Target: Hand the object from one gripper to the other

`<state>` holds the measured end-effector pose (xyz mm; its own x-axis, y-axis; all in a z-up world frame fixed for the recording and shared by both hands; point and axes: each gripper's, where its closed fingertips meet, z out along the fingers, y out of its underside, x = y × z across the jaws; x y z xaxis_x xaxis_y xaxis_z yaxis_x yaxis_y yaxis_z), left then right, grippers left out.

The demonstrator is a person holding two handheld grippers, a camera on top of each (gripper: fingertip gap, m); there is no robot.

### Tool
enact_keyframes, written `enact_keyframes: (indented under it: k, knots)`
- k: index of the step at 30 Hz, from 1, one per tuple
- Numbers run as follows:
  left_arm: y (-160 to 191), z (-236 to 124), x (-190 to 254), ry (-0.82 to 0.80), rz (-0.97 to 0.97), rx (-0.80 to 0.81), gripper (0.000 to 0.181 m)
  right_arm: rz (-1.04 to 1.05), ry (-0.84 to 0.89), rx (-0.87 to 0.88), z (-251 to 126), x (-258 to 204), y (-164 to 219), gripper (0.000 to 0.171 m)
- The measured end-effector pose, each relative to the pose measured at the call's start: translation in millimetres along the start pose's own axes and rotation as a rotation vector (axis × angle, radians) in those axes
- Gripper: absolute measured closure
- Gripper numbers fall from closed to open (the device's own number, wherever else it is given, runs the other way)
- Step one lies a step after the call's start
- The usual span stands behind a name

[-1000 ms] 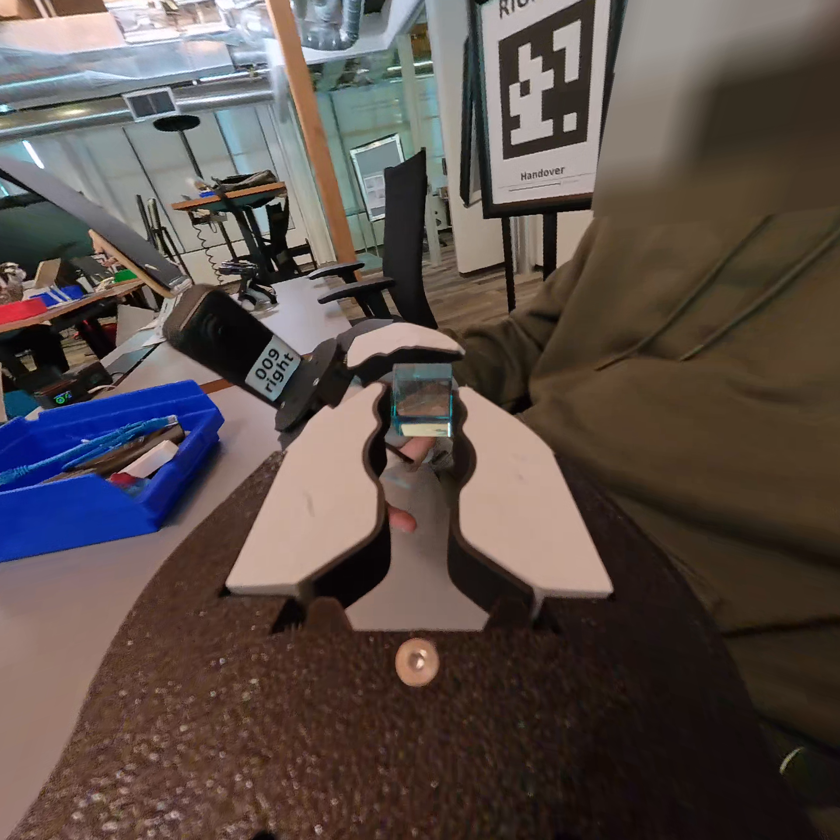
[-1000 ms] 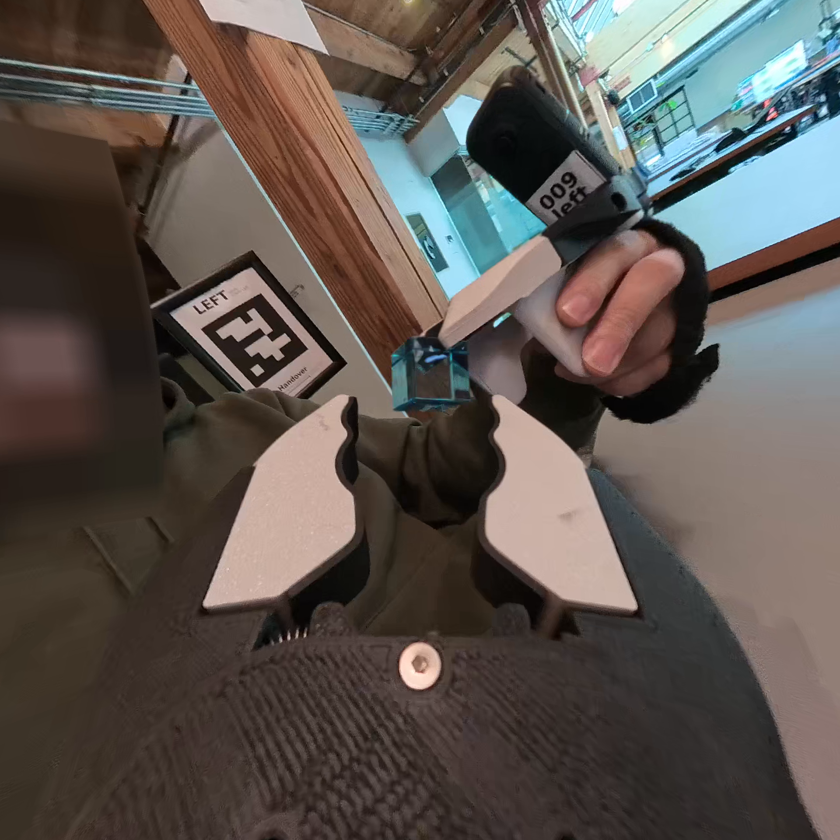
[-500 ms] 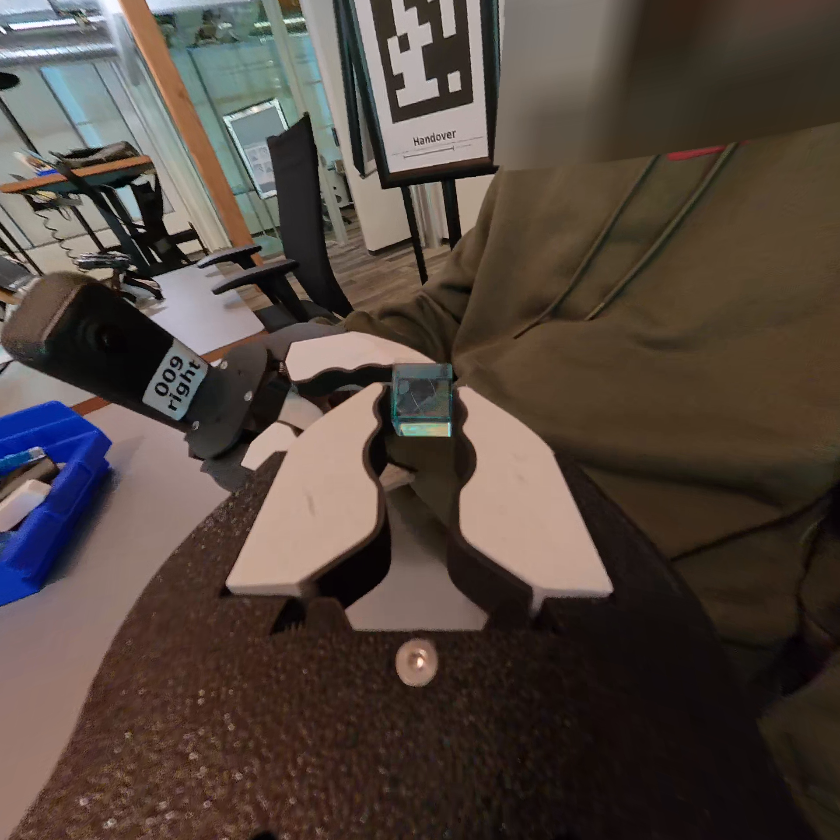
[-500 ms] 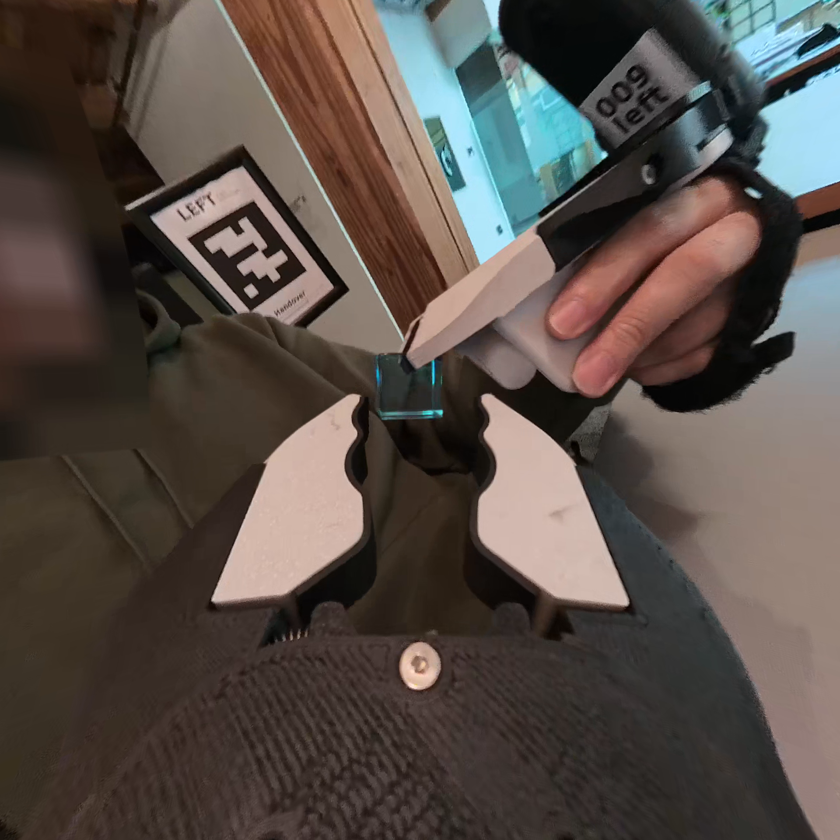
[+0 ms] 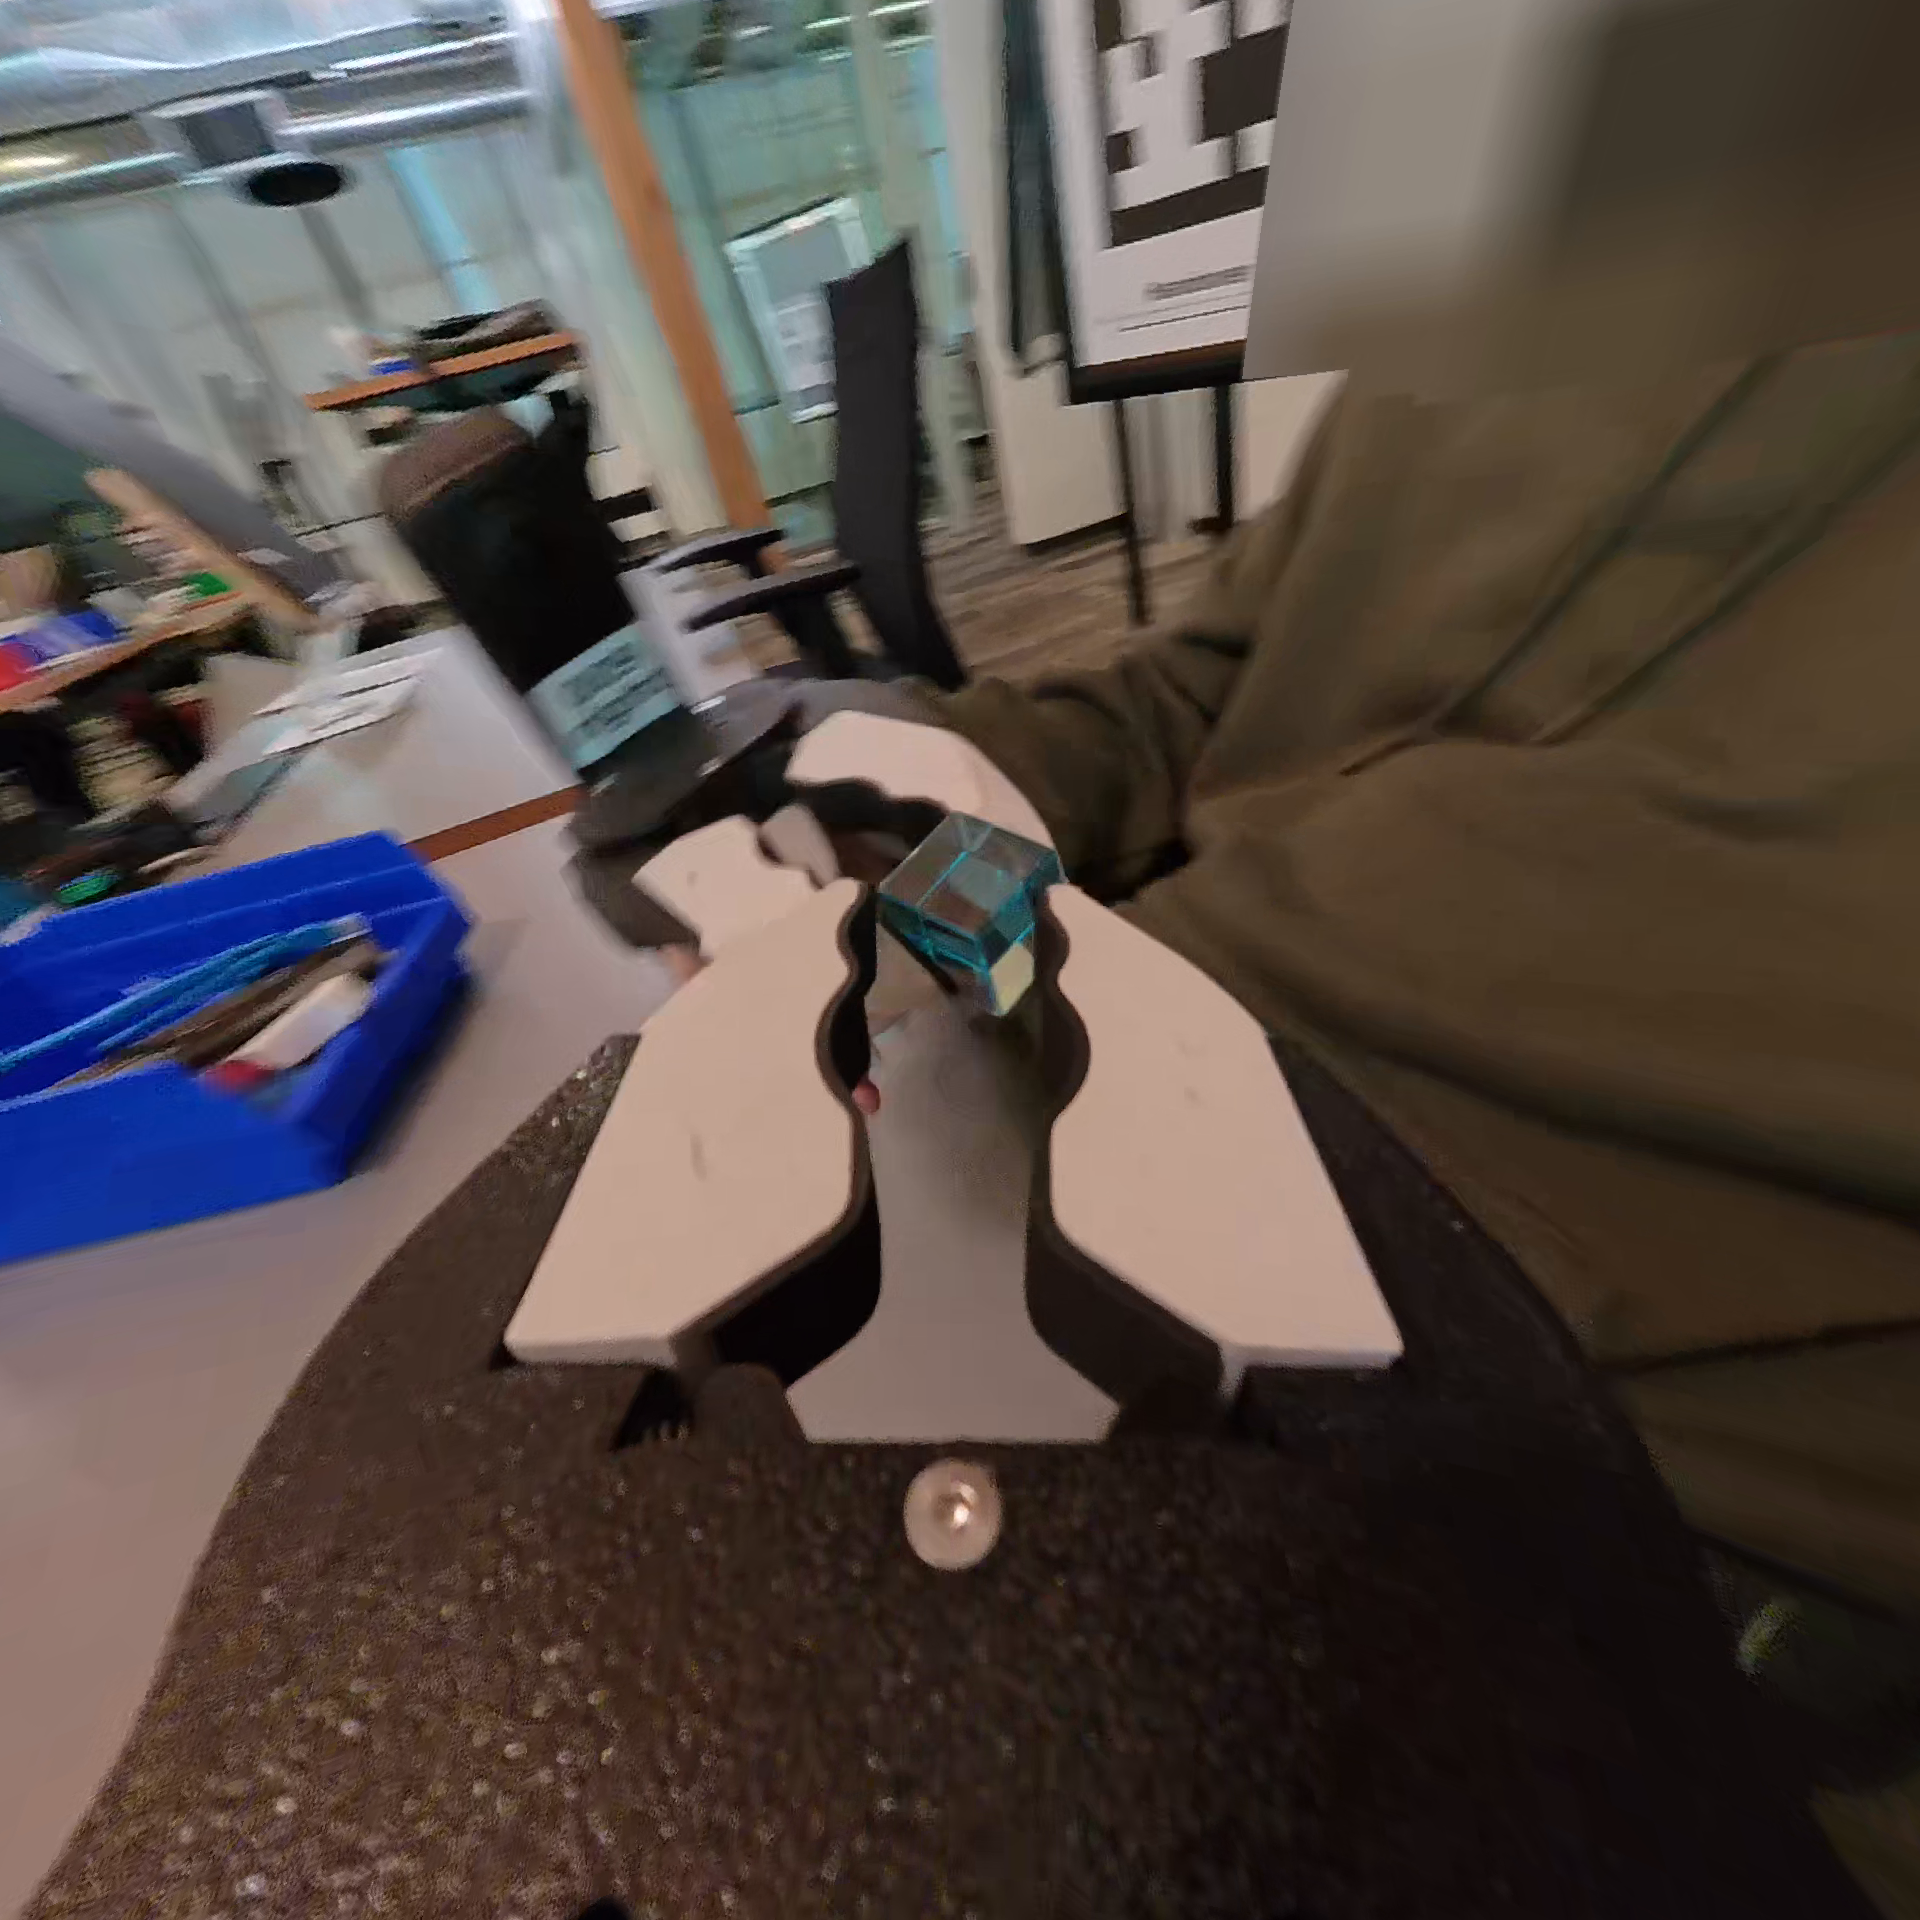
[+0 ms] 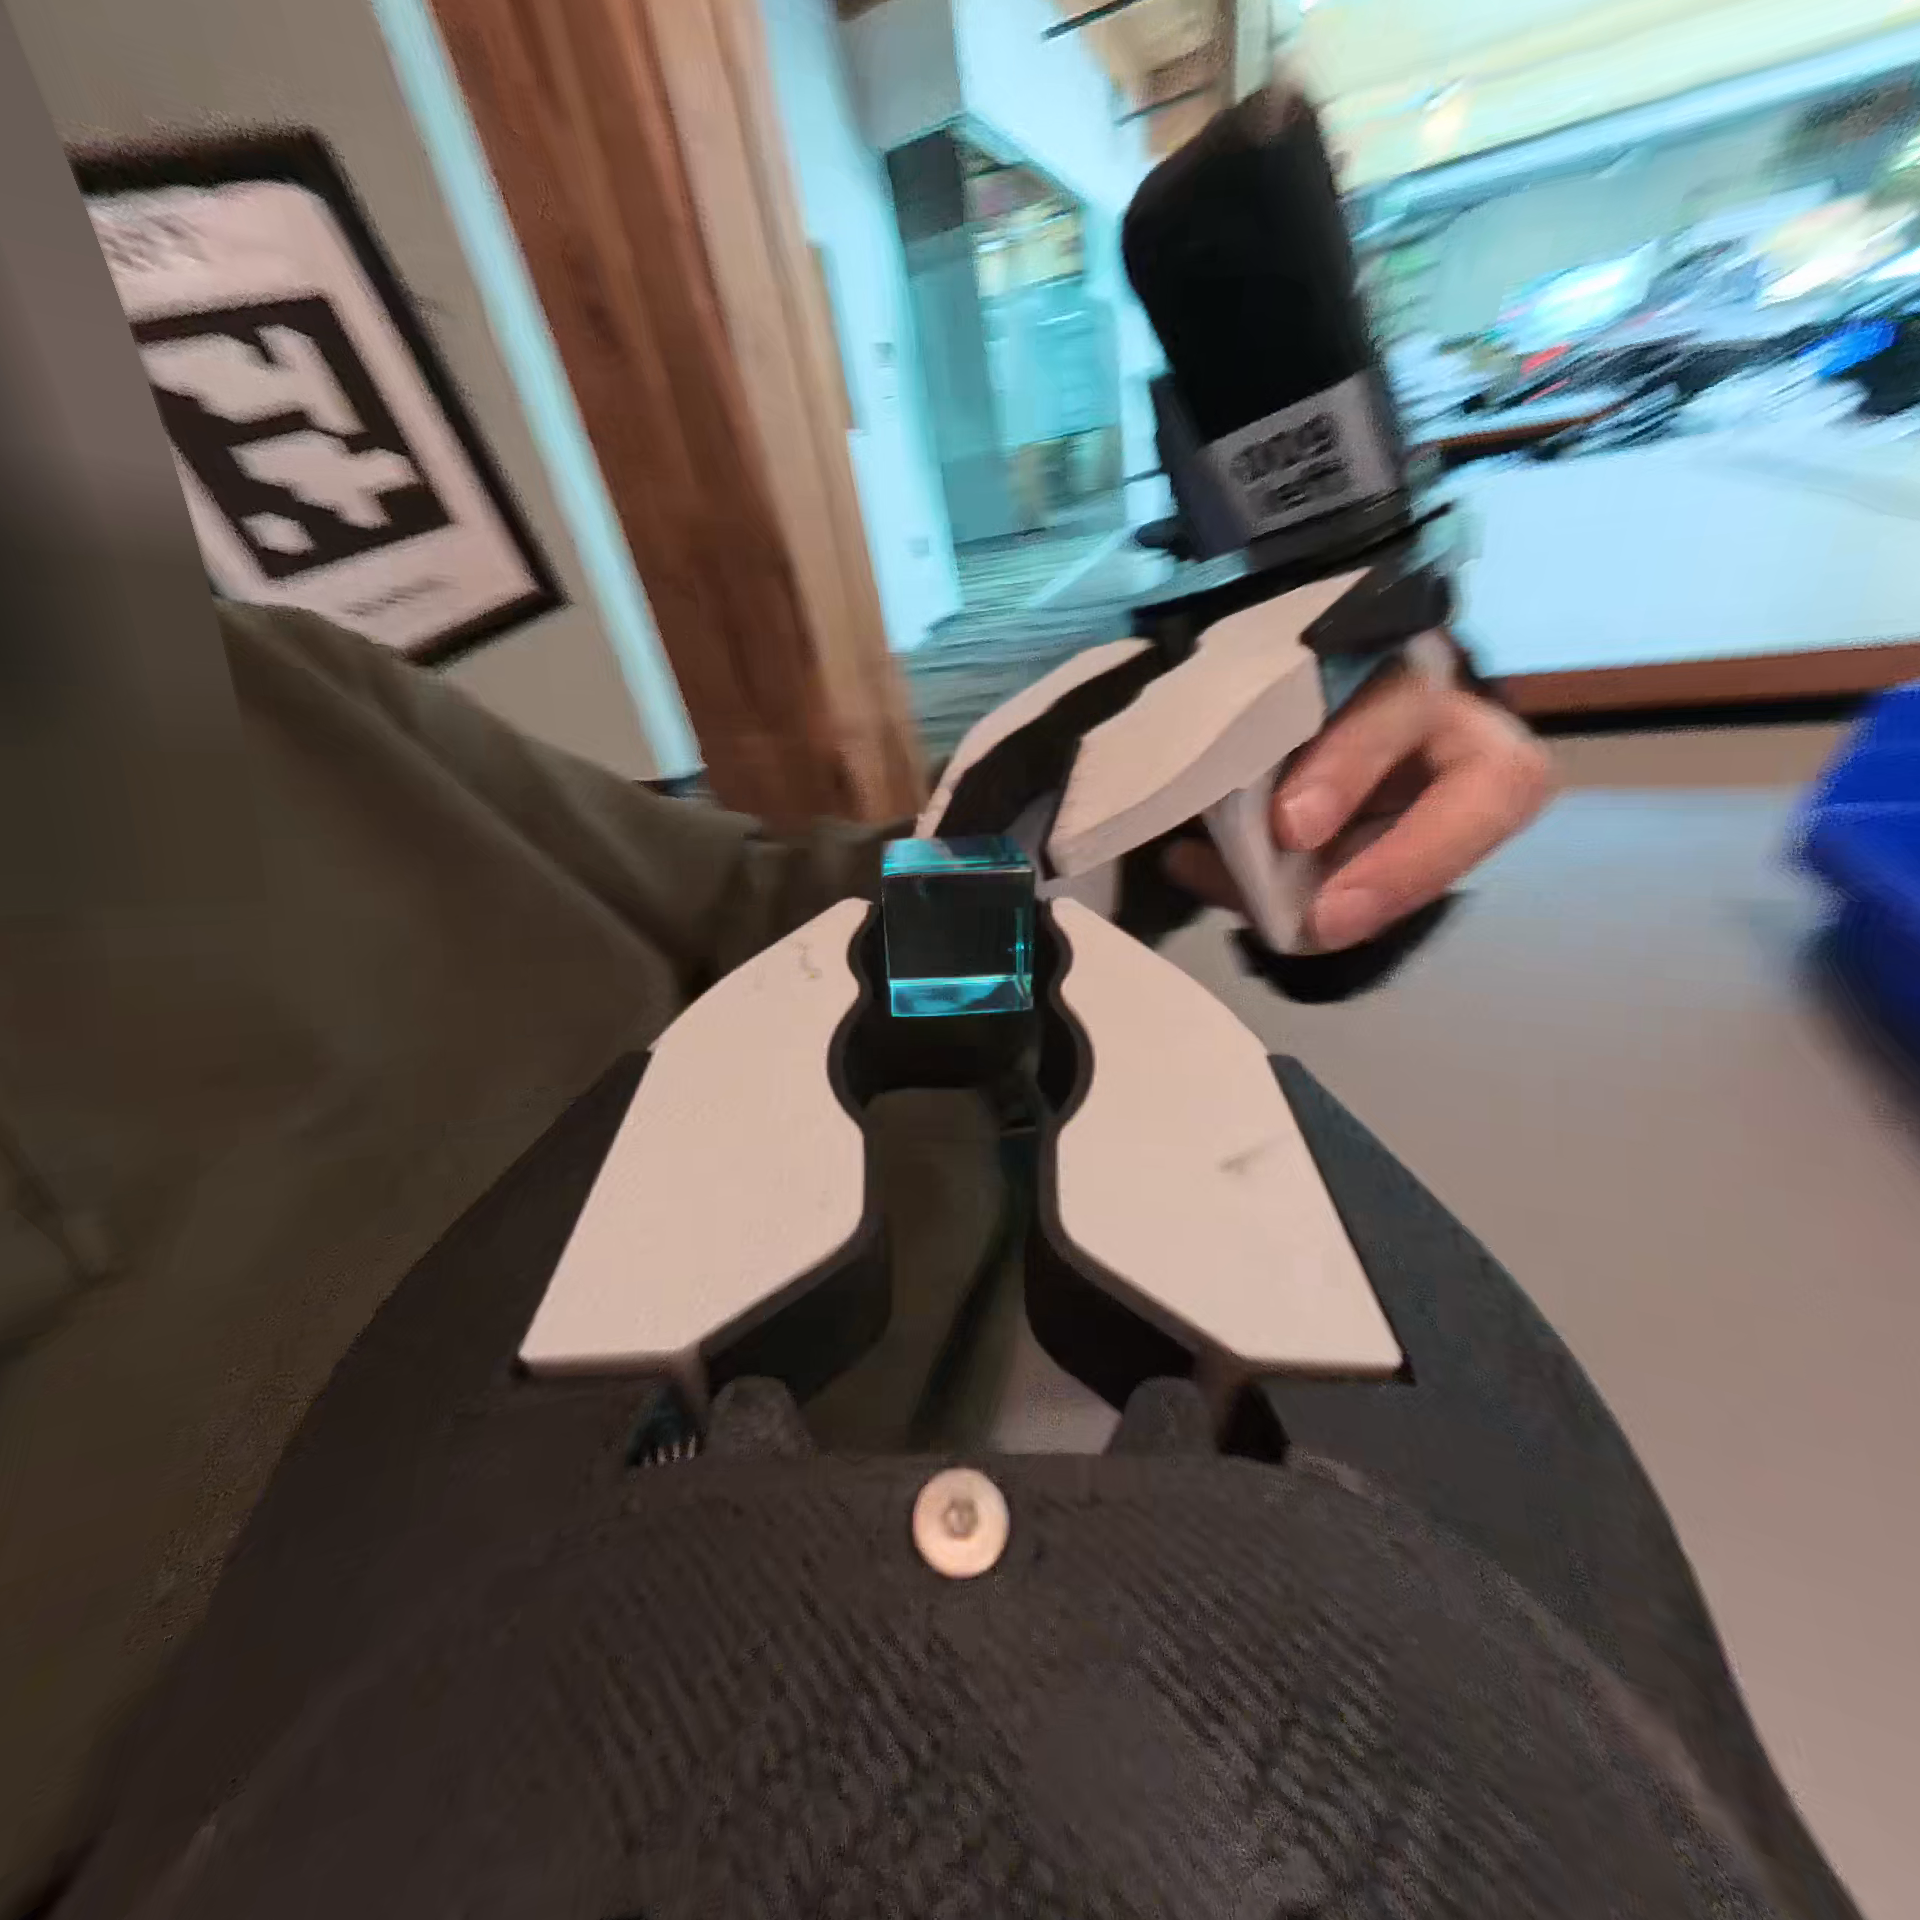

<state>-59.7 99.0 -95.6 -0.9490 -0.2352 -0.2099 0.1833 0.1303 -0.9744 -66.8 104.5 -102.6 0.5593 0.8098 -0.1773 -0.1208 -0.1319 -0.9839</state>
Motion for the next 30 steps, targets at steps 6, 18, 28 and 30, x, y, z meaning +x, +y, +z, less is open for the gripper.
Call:
enact_keyframes:
  k: [6,18,28,30]
  knots:
    - [-9.3,-29.5,-81.4,-0.546,-0.185,0.025,0.148,-0.469,0.845,0.005,-54.9,72.6,-44.5,0.144]
    - [-0.8,1.7,-107.9,-0.838,-0.356,-0.046,0.144,-0.789,1.362,-0.275,-84.8,88.1,-50.3,0.145]
    - [8.8,-6.7,-108.9,-0.811,-0.256,-0.137,0.156,-0.637,1.141,-0.295,-71.9,89.8,-35.6,0.140]
    - [6.8,-9.9,-103.3,-0.747,-0.191,-0.155,0.156,-0.574,1.011,-0.260,-64.8,82.5,-34.9,0.134]
